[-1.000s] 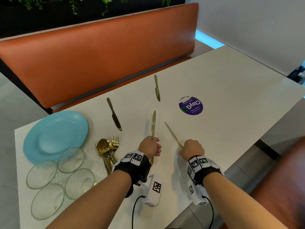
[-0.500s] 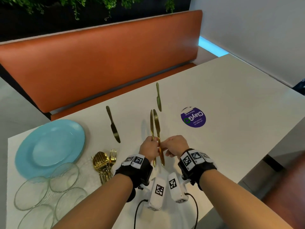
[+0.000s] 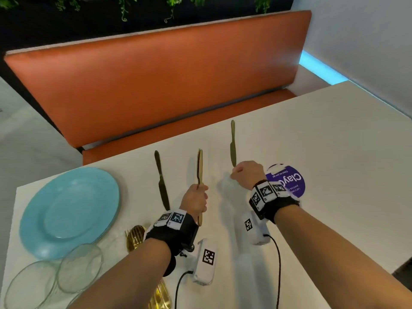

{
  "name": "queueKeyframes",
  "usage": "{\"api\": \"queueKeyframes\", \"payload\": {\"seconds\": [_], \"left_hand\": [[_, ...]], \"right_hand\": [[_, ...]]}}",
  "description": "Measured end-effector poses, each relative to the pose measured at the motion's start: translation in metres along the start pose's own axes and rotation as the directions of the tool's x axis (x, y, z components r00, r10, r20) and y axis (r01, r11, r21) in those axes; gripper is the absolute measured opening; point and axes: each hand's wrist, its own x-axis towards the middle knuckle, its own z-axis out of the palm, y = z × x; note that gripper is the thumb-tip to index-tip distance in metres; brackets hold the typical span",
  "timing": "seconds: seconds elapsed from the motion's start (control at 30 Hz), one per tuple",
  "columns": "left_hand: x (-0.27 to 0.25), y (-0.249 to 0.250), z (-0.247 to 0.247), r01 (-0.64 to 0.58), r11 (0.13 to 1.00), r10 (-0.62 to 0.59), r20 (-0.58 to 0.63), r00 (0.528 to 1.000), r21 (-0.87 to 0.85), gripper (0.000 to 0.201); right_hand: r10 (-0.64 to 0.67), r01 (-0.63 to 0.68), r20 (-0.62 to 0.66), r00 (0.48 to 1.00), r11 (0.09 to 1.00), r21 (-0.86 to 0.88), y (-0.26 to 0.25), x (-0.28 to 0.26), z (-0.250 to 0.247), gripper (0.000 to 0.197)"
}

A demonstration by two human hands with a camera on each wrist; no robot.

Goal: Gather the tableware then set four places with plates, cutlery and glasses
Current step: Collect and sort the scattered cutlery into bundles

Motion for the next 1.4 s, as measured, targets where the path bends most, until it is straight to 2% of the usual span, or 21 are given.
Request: {"api": "queueKeyframes", "payload": {"seconds": [0.17,0.27,0.4,0.47,0.57,0.67,0.73,0.93,1.1,1.3,1.4], "left_hand": [[0.023,0.012,-0.01,-0.012,1.0,0.012,-0.012,1.0,-0.005,0.018],[0.032,0.016,-0.014,0.001,0.998,-0.003,-0.033,0.999,-0.061,0.019],[0.039,0.02,-0.016,-0.006,0.999,0.003,-0.059,0.998,-0.054,0.021],[0.038,0.024,-0.016,-0.03,1.0,0.03,-0.03,0.999,-0.007,0.021],[0.036,0.029,-0.014,-0.059,0.998,0.058,0.021,0.998,0.032,0.026],[0.04,0.03,-0.008,-0.039,0.999,0.04,-0.025,0.999,0.027,0.025],[0.041,0.031,-0.003,-0.019,1.0,0.02,-0.05,0.999,0.023,0.023],[0.043,0.033,0.006,-0.023,0.999,0.024,-0.026,0.999,0.023,0.023],[0.043,0.032,0.005,-0.014,1.0,0.014,-0.026,1.0,0.016,0.022],[0.044,0.03,-0.004,-0.028,1.0,0.027,-0.055,0.998,-0.005,0.022],[0.044,0.031,-0.007,-0.035,0.998,0.033,-0.064,0.997,-0.043,0.021]], "right_hand": [[0.042,-0.056,-0.055,0.998,0.956,-0.287,0.0,0.057,-0.015,0.039],[-0.033,0.014,-0.038,0.999,0.914,-0.405,-0.004,0.079,-0.013,0.044],[-0.199,0.183,0.025,0.98,0.837,-0.515,-0.012,0.103,-0.01,0.051],[-0.216,0.215,0.063,0.974,0.804,-0.554,-0.014,0.113,-0.012,0.051],[-0.176,0.211,0.118,0.977,0.749,-0.628,-0.01,0.115,-0.015,0.045],[-0.207,0.246,0.14,0.968,0.689,-0.682,-0.003,0.113,-0.009,0.044],[-0.23,0.266,0.148,0.962,0.657,-0.705,0.0,0.11,-0.003,0.042],[-0.319,0.351,0.195,0.927,0.56,-0.75,-0.004,0.095,0.015,0.031],[-0.392,0.405,0.199,0.898,0.562,-0.722,0.001,0.107,0.002,0.04],[-0.431,0.45,0.237,0.871,0.504,-0.738,0.009,0.112,-0.005,0.03],[-0.416,0.442,0.226,0.881,0.549,-0.709,0.011,0.109,-0.007,0.026]]}}
